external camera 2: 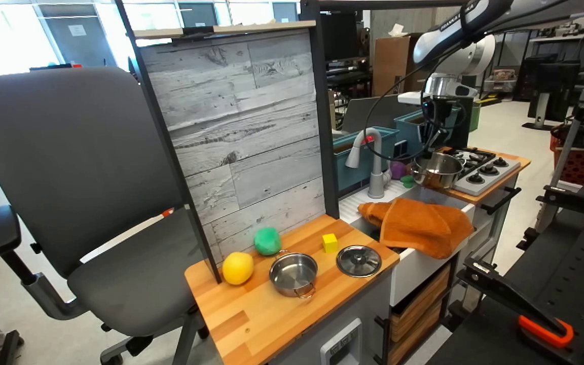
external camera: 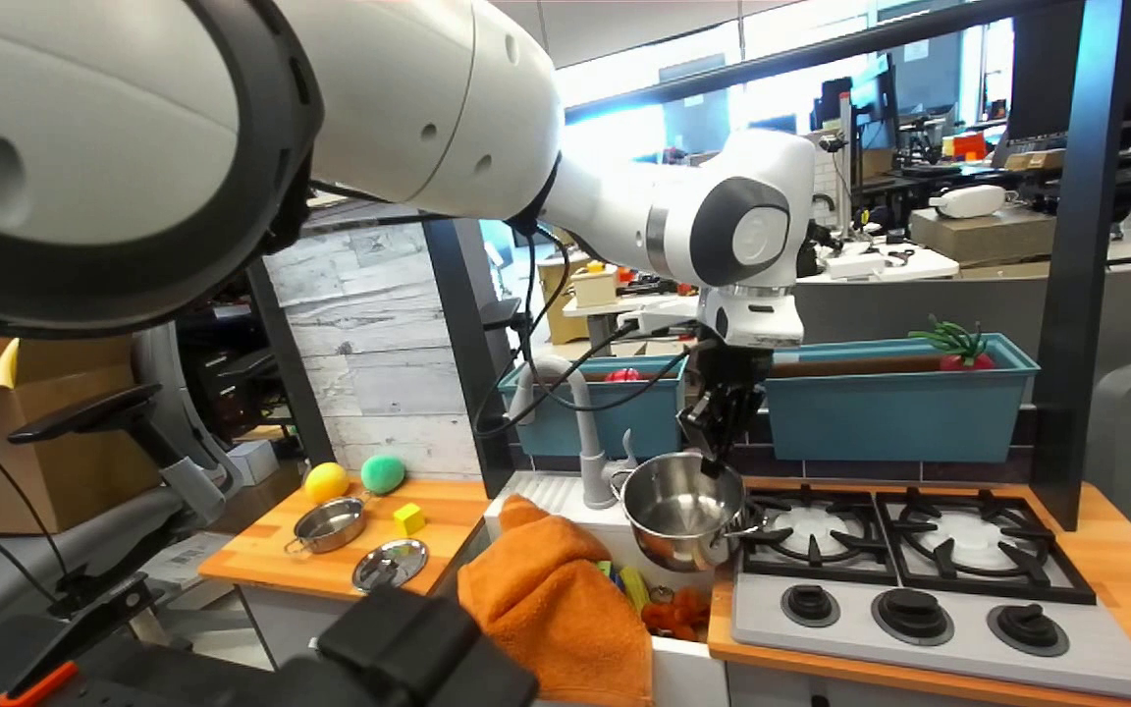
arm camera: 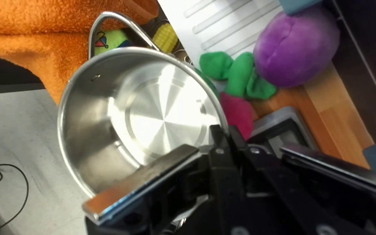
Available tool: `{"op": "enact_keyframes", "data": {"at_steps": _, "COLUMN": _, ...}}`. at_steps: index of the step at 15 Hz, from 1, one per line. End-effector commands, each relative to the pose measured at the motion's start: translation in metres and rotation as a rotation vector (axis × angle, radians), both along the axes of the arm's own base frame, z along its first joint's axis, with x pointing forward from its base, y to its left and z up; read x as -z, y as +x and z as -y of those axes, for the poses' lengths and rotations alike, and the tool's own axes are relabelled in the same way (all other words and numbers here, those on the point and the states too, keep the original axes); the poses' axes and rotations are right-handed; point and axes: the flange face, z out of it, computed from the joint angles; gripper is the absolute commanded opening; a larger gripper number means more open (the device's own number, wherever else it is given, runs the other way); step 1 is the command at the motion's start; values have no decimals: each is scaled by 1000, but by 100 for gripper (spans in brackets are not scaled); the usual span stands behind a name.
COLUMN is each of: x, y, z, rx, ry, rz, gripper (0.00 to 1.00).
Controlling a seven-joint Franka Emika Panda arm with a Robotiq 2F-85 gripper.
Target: Pick up the pot and put it on the stove
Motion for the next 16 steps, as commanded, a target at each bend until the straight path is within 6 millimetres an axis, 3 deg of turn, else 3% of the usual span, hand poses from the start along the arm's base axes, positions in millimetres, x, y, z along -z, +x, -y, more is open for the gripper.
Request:
{"op": "enact_keyframes", "data": {"at_steps": 1, "x": 8, "y": -3, "z": 12, "rx": 160, "ry": -8, "rz": 21, "gripper": 2}}
{"op": "enact_keyframes", "data": {"at_steps": 8, "x": -22, "y": 5, "z": 34, "rx": 321, "ry": -30, "rz": 99, "gripper": 2}}
{"op": "enact_keyframes", "data": {"at_steps": 13, "x": -63, "y": 10, "z": 69, "rx": 438, "ry": -73, "rz": 272, "gripper": 2}}
{"op": "enact_keyframes", "data": {"at_steps": 16, "x": -60, "y": 2, "z": 81, "rx": 484, "ry": -66, "rz": 247, "gripper": 2}}
